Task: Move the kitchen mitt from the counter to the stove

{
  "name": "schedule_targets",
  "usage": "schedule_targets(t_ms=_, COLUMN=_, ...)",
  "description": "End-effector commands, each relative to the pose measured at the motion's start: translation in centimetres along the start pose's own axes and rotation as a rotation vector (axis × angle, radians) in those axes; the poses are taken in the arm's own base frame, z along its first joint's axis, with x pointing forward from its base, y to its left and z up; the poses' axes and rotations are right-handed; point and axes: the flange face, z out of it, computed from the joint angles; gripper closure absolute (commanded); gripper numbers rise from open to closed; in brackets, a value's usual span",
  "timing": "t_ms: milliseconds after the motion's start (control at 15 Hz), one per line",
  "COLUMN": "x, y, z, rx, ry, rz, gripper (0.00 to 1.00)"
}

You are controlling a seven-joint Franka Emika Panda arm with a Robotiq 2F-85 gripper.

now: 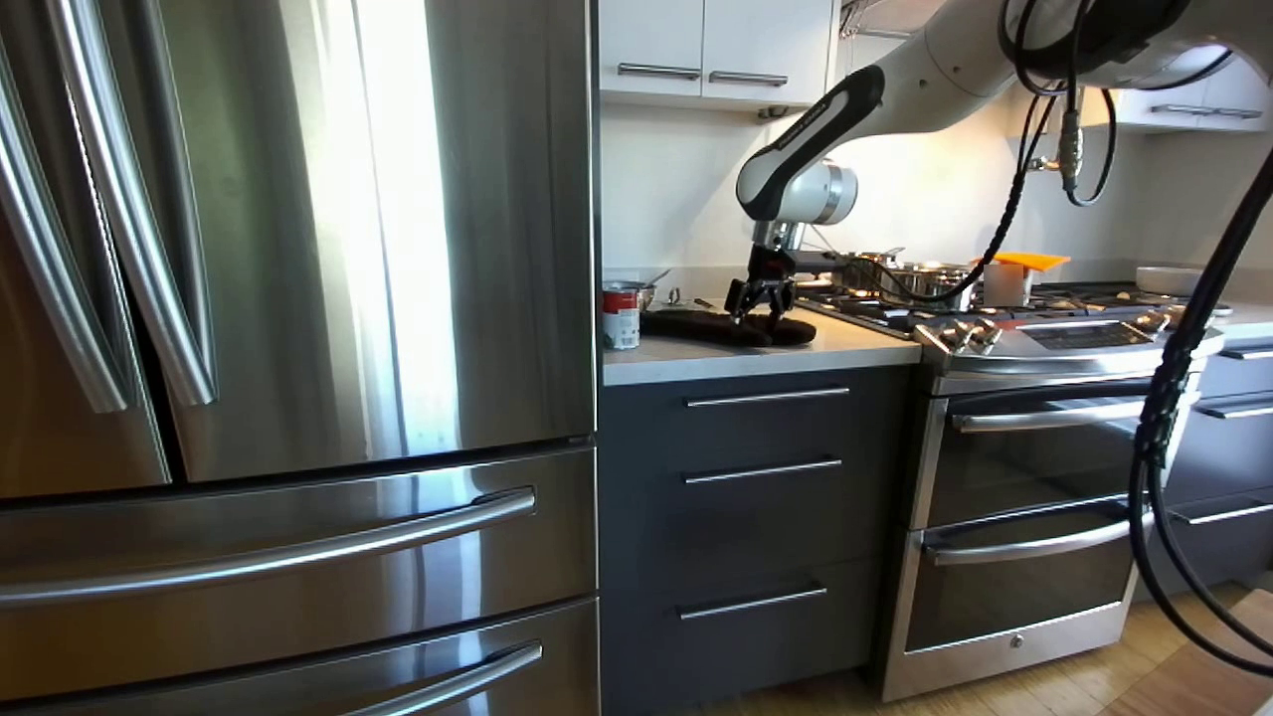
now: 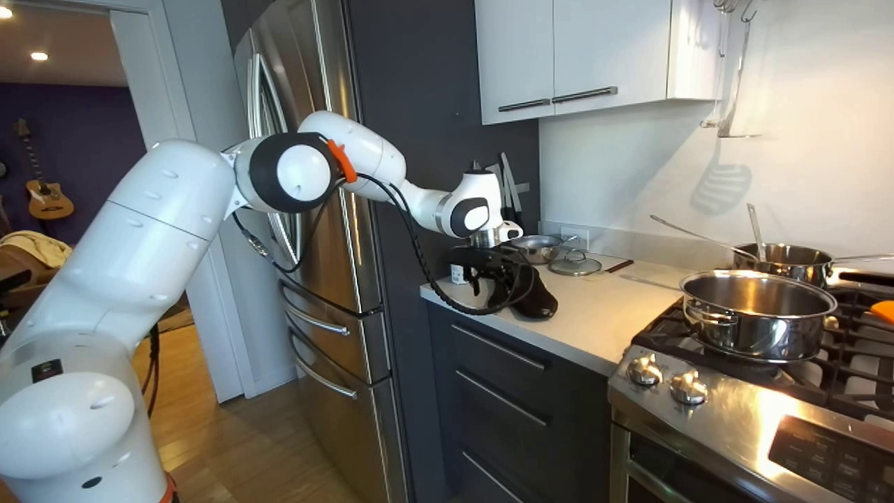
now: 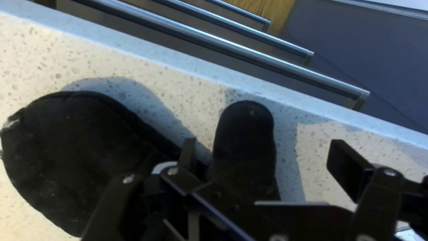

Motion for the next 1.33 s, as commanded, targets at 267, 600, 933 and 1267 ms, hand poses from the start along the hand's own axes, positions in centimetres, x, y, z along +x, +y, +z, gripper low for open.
schedule_targets(t_ms=267, x=2.6, y=0.7, z=1.7, rx=-0.021, ry=-0.019, rz=0.152, gripper=0.27)
schedule_targets(t_ms=600, x=3.1, y=0.6, z=2.9, rx=-0.036, ry=-0.051, rz=0.225, gripper=0.56)
schedule_targets(t_ms=933, x=3.3, y=1.5, z=0.4, rx=-0.049, ry=-0.067, rz=0.285, gripper=0.91)
schedule_targets(t_ms=1267, x=2.7, y=3.9, z=-4.8, rx=-0.021, ry=-0.001, rz=0.334, gripper=0.95)
